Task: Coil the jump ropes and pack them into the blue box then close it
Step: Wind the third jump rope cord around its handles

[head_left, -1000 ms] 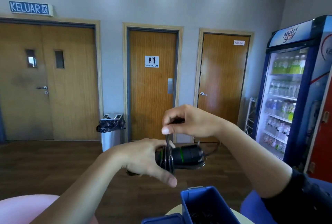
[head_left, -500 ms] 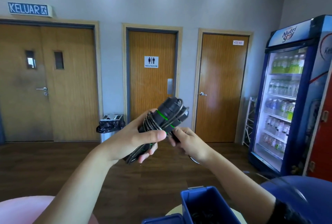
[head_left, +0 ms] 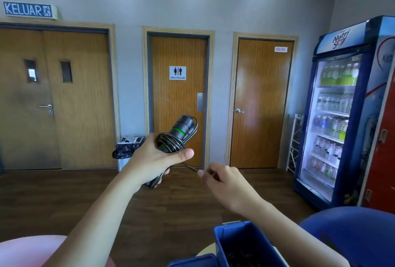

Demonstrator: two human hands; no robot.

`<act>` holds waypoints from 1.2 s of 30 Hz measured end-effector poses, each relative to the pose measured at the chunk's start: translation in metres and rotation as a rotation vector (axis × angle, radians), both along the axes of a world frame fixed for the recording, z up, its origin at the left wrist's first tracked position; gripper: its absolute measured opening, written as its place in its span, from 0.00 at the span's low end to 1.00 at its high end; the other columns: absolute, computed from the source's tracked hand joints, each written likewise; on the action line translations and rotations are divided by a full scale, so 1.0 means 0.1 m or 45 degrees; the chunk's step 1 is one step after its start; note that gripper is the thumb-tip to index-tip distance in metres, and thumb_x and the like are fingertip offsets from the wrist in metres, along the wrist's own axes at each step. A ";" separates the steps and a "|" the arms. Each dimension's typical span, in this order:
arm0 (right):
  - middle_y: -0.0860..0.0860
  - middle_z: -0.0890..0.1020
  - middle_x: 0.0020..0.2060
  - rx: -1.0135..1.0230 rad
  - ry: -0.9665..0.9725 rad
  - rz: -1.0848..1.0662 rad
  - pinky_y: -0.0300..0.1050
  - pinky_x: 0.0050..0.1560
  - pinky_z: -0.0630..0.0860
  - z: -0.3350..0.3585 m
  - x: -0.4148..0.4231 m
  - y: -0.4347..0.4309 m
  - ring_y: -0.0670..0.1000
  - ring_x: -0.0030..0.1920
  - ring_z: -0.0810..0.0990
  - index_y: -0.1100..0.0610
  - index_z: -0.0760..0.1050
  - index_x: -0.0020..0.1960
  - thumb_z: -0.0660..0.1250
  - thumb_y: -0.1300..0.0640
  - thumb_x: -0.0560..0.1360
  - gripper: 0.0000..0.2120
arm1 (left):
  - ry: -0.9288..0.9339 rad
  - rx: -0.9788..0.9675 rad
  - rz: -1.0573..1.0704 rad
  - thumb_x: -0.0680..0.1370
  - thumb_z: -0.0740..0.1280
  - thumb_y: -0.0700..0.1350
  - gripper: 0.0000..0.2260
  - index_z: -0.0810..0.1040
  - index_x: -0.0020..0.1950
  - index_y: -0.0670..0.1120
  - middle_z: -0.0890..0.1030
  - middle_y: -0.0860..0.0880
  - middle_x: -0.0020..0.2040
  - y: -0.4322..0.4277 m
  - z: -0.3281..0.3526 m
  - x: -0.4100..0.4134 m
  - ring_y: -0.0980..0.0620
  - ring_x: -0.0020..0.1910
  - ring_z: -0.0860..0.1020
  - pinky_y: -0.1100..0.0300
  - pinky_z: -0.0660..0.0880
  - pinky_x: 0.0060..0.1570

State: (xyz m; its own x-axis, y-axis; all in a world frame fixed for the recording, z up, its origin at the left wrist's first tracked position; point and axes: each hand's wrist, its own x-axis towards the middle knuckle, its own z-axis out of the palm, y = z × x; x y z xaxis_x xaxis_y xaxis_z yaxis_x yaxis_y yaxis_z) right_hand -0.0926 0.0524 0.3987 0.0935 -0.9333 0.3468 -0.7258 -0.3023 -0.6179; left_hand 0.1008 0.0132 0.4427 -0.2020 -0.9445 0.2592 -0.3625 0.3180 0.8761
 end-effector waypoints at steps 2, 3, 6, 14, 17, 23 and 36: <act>0.46 0.78 0.33 0.034 0.100 -0.030 0.37 0.32 0.72 0.04 -0.01 0.08 0.44 0.32 0.76 0.50 0.74 0.45 0.60 0.44 0.79 0.12 | -0.185 -0.077 0.196 0.48 0.75 0.71 0.49 0.65 0.62 0.49 0.79 0.48 0.52 -0.09 -0.02 0.05 0.49 0.44 0.81 0.51 0.79 0.44; 0.46 0.78 0.33 0.022 0.166 -0.036 0.35 0.32 0.71 0.08 -0.02 0.14 0.44 0.33 0.76 0.50 0.75 0.46 0.60 0.44 0.79 0.11 | -0.285 -0.071 0.255 0.46 0.74 0.72 0.54 0.63 0.65 0.49 0.77 0.47 0.58 -0.10 -0.02 0.08 0.46 0.51 0.79 0.49 0.78 0.51; 0.43 0.75 0.30 -0.214 0.451 0.003 0.32 0.30 0.67 0.26 -0.02 0.28 0.43 0.31 0.75 0.48 0.75 0.45 0.58 0.43 0.80 0.12 | -0.710 0.004 0.275 0.45 0.73 0.75 0.62 0.57 0.71 0.48 0.75 0.46 0.64 -0.03 -0.01 0.03 0.45 0.56 0.77 0.53 0.76 0.49; 0.41 0.79 0.36 -0.627 0.843 0.510 0.39 0.37 0.72 0.95 -0.06 0.03 0.42 0.35 0.74 0.51 0.80 0.44 0.69 0.43 0.73 0.11 | -1.255 -0.146 -0.145 0.55 0.61 0.81 0.47 0.58 0.70 0.62 0.75 0.48 0.51 0.19 -0.05 -0.26 0.48 0.53 0.77 0.55 0.75 0.51; 0.50 0.79 0.31 -0.461 0.538 0.632 0.44 0.35 0.70 1.01 -0.10 -0.17 0.46 0.31 0.73 0.56 0.75 0.37 0.75 0.45 0.68 0.16 | -0.829 -0.160 -0.522 0.64 0.69 0.72 0.26 0.69 0.55 0.60 0.77 0.51 0.43 0.23 -0.05 -0.21 0.52 0.43 0.78 0.55 0.74 0.44; 0.58 0.72 0.29 -0.087 -0.115 0.694 0.49 0.39 0.71 0.65 -0.24 -0.43 0.55 0.31 0.72 0.69 0.70 0.35 0.65 0.37 0.74 0.33 | -0.254 -0.189 -0.772 0.67 0.72 0.59 0.26 0.73 0.61 0.50 0.80 0.40 0.45 0.22 -0.02 -0.04 0.50 0.32 0.76 0.58 0.73 0.32; 0.43 0.71 0.22 -0.079 -0.088 0.261 0.34 0.31 0.65 0.03 -0.15 -0.17 0.42 0.26 0.68 0.53 0.68 0.32 0.49 0.39 0.79 0.25 | 0.356 -0.115 -0.449 0.56 0.75 0.70 0.43 0.71 0.58 0.42 0.75 0.40 0.30 0.07 -0.01 -0.13 0.47 0.20 0.69 0.59 0.68 0.24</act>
